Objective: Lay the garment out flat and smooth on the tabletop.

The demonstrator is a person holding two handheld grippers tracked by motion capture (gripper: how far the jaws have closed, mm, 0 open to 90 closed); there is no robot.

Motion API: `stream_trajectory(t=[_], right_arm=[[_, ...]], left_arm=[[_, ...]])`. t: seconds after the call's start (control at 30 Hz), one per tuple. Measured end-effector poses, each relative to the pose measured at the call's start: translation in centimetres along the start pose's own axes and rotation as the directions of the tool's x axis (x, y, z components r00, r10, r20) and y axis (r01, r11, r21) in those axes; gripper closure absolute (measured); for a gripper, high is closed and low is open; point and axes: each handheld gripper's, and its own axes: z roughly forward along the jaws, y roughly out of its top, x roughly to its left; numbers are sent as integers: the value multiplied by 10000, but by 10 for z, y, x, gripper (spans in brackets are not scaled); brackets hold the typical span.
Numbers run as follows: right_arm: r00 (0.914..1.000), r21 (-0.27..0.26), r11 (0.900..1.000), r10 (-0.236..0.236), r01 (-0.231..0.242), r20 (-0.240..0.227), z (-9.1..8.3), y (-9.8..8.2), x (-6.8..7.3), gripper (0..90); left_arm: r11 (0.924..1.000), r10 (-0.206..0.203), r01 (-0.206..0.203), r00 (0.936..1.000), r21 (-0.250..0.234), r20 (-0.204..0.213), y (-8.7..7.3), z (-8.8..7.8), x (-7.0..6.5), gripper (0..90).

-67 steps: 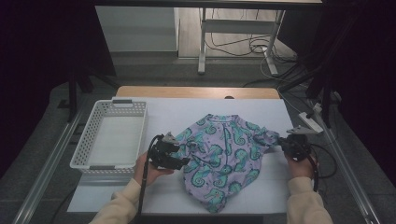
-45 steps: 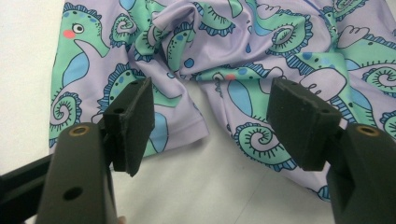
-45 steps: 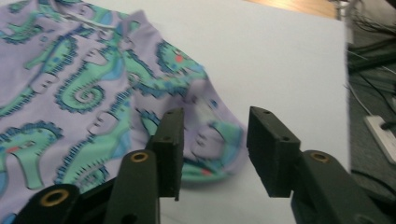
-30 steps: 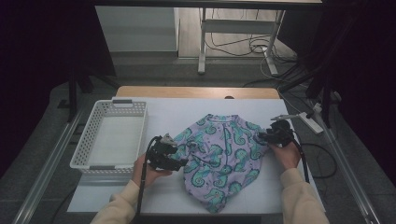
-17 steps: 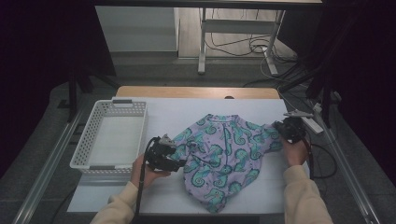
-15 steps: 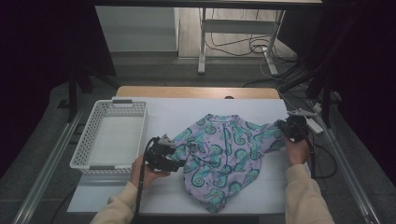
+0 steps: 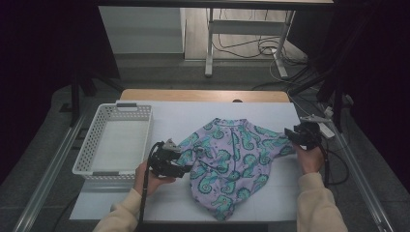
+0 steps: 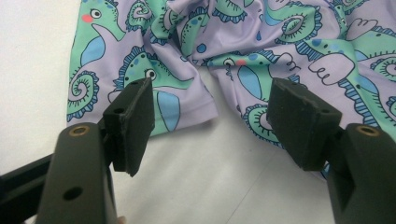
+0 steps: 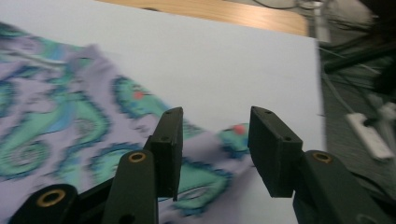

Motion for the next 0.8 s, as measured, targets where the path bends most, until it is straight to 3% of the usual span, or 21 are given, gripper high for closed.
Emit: stream_trajectory(t=[0.2, 0.4, 0.53, 0.8], right_arm=[[9921, -29, 9995, -308, 306, -1215, -12, 0, 22, 547], [9778, 16, 9982, -581, 596, -2015, -15, -4, 40, 534], [9698, 175, 9949, -929, 994, -2256, -16, -8, 53, 528], [9497, -14, 9887, -1441, 1496, -2781, -25, -13, 74, 518]], left_arm=[[10000, -28, 28, 10000, -5, 52, 2, 2, 1, 326], [10000, 37, -37, 10000, 2, 85, 4, 3, 2, 326], [10000, 16, -16, 10000, -21, 79, 4, 2, 2, 326], [10000, -42, 42, 10000, -18, 77, 5, 3, 3, 326]])
